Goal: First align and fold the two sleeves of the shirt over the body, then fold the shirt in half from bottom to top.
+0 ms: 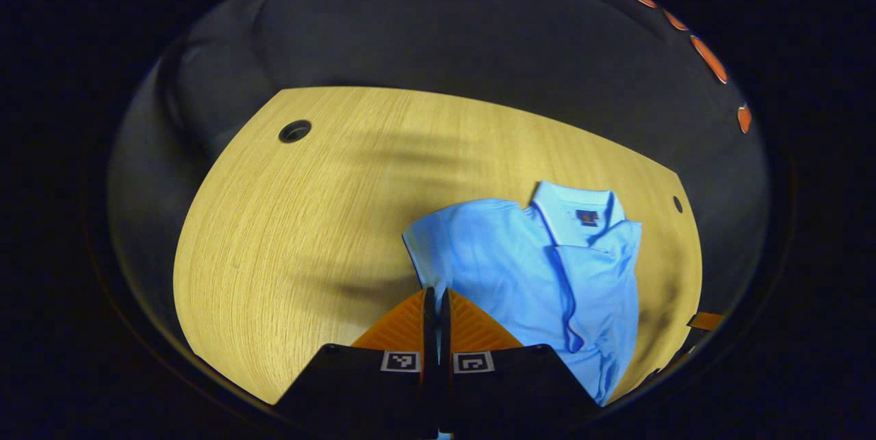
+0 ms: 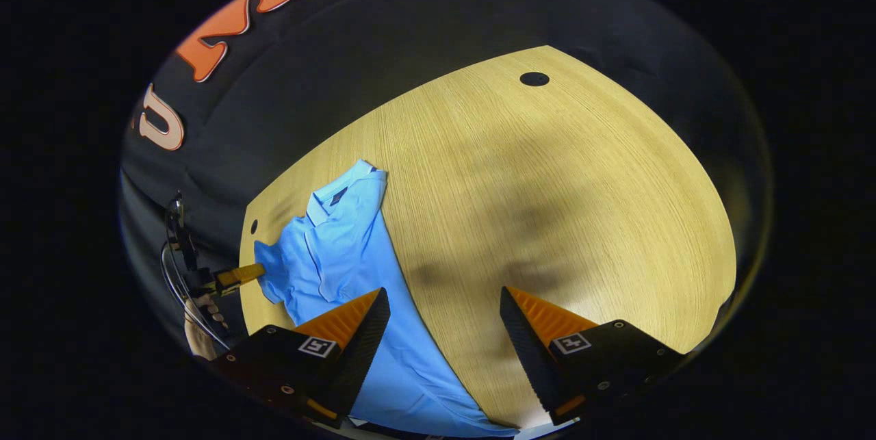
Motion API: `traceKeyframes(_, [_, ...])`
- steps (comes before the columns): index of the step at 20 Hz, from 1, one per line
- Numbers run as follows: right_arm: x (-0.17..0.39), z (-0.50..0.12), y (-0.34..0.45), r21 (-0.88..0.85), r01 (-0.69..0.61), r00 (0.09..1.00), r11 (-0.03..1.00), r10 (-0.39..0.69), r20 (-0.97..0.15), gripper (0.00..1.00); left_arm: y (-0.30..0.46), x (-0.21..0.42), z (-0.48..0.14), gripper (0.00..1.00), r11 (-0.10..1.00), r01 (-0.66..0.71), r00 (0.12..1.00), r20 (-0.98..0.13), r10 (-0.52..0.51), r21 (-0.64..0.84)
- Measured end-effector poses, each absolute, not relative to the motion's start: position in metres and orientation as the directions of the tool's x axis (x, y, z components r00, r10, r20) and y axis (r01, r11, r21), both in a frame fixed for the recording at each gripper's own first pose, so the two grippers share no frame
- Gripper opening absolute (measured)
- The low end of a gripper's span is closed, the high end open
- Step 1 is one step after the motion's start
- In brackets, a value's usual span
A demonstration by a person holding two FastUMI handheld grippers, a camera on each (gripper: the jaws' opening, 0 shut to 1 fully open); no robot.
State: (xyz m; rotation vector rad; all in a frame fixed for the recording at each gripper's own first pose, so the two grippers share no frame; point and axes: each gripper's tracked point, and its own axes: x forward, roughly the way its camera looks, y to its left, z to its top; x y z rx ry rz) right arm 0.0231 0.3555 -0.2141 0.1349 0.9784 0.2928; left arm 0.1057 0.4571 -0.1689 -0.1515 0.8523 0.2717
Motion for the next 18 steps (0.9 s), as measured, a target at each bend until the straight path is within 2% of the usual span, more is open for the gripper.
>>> traceKeyframes(7, [0.017,-0.213,0.337,0.215,-0.199,0.535,0.956,0.29,-0.793,0.99,0.354,0.134,-0.146,0.04,0.986,-0.141,0.667,-0.745,0.027,-0.09])
traceKeyframes(16, [0.007,-0.226,0.296,0.219,-0.146,0.522,0.965,0.263,-0.812,0.99,0.252,0.158,-0.184,0.04,0.993,-0.019,0.607,-0.79,-0.083,-0.118])
traceKeyframes(18, [0.004,-0.228,0.289,0.218,-0.139,0.518,0.966,0.259,-0.815,0.99,0.244,0.159,-0.196,0.04,0.995,-0.013,0.589,-0.805,-0.073,-0.099])
